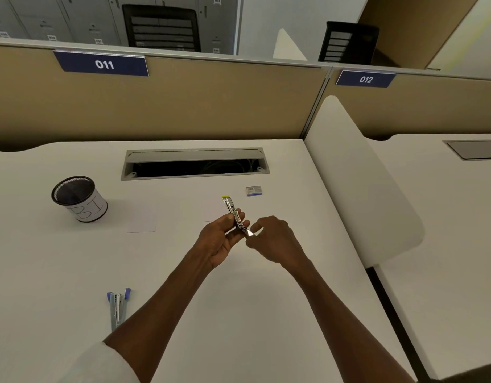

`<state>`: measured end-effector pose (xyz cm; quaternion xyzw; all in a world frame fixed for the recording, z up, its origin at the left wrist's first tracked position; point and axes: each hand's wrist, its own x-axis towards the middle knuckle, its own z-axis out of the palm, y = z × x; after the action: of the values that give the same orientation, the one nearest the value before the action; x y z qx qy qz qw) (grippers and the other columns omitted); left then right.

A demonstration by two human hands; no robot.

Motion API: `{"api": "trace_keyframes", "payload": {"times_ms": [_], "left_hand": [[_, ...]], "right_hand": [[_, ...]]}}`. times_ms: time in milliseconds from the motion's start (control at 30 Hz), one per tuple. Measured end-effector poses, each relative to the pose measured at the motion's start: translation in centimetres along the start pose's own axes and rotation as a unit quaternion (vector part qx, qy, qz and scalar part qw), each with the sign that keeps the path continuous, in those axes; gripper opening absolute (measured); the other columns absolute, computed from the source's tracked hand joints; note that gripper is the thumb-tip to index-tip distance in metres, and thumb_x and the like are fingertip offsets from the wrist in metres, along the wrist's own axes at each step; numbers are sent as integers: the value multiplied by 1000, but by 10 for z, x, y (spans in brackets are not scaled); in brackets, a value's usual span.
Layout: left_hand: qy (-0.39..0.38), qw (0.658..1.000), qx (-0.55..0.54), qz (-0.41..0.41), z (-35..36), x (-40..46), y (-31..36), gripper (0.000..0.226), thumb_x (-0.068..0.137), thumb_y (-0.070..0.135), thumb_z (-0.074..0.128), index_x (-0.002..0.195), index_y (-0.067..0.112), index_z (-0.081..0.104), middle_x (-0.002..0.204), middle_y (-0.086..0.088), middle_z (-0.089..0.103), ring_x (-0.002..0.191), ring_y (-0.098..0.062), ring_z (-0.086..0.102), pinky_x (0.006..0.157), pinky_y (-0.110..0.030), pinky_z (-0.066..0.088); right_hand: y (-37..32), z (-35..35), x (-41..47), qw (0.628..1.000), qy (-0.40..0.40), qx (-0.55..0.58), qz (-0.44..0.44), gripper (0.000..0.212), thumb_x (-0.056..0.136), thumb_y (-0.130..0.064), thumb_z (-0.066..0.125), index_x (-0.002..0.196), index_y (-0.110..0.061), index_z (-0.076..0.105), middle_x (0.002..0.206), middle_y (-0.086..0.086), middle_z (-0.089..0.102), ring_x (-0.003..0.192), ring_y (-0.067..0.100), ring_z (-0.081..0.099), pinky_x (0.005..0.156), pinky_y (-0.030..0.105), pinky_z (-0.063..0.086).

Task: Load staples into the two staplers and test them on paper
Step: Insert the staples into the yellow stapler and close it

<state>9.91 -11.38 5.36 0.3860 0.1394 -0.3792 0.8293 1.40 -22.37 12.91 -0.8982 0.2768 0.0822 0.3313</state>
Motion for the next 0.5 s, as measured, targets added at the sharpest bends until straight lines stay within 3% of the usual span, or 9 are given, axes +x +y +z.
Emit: {"api": "trace_keyframes", "payload": {"times_ms": [133,267,367,433,500], "left_hand": [[-5,1000,11,-3,-1,-5,-4,21,99,6,50,109,-4,66,98,-13,75,85,-27,74,69,-35,61],[-32,998,39,-28,3,-13,-7,22,100,7,49,107,-1,69,101,-15,74,86,-27,74,68,-31,60],[-55,997,33,-52,5,-19,-9,24,101,8,47,110,-1,68,109,-16,73,85,-26,73,69,-30,60],[-57,996,16,-62,6,-22,-10,25,101,7,46,113,-2,66,111,-17,72,82,-24,73,69,-30,60],[-52,996,6,-68,5,-23,-9,24,100,7,47,113,-3,65,112,-19,70,78,-23,72,70,-30,61]], "right_hand": [[-12,-18,0,997,60,-5,-43,18,77,-22,69,87,-7,72,87,8,72,77,25,66,69,33,54],[-15,-25,15,989,85,15,-124,19,83,-14,69,101,-10,72,101,7,72,85,18,64,73,26,50],[-7,-21,29,983,82,77,-143,27,88,-20,69,113,-12,69,113,5,70,89,13,61,72,14,43],[0,-16,38,979,30,169,-106,39,88,-26,69,125,-13,64,121,7,67,101,20,64,84,23,50],[6,-9,43,952,-49,298,-48,48,88,-30,70,129,-9,60,126,16,63,108,31,64,96,43,53]]}}
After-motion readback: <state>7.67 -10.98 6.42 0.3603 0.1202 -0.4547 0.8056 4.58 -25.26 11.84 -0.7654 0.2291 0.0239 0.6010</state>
